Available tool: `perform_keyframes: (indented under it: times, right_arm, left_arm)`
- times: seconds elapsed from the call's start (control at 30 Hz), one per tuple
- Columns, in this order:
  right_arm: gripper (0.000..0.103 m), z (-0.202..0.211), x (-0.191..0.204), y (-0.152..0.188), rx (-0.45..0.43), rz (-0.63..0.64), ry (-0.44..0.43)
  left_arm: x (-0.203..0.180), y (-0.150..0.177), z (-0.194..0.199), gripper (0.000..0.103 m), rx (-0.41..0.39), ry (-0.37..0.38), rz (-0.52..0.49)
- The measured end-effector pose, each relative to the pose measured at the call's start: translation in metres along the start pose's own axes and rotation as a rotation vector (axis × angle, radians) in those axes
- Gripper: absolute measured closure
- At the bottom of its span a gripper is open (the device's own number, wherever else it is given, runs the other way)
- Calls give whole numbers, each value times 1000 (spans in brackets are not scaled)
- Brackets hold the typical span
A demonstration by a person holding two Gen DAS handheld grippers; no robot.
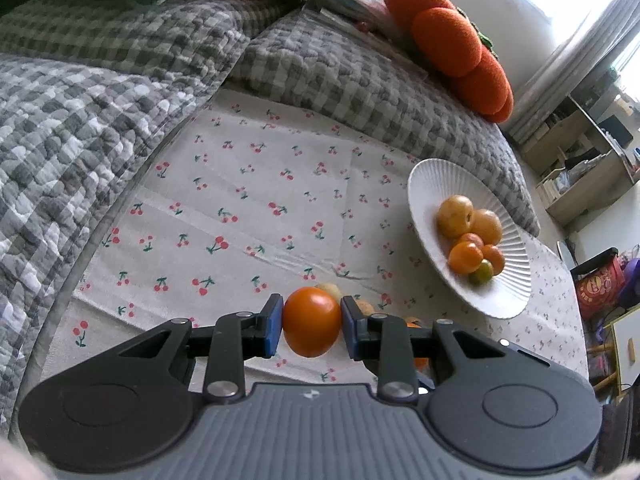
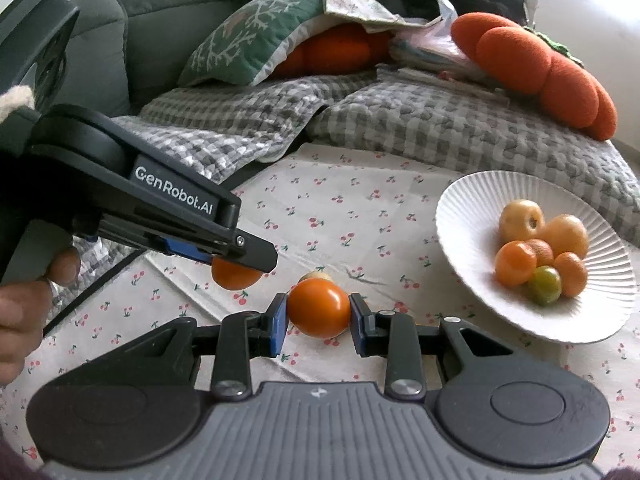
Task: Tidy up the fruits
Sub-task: 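Carry both orange tomatoes in the tools onto the white plate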
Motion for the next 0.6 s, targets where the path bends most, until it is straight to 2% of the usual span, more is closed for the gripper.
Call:
perform_keyframes:
  times: [0.6]
  right_arm:
    - [74, 44, -60, -5, -43, -136, 88]
  left_arm:
    - [-49, 8, -2, 83, -11, 92, 4]
Point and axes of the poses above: each gripper's, at about its wrist camera, not at the fingertips, and z roughly against the way its jaws point, x to its left, y to its underside, the point moved 2 cm from there along -z, roughly the way its jaws point, and after that the axes turned 15 degrees about z, right-handed, at the moved point
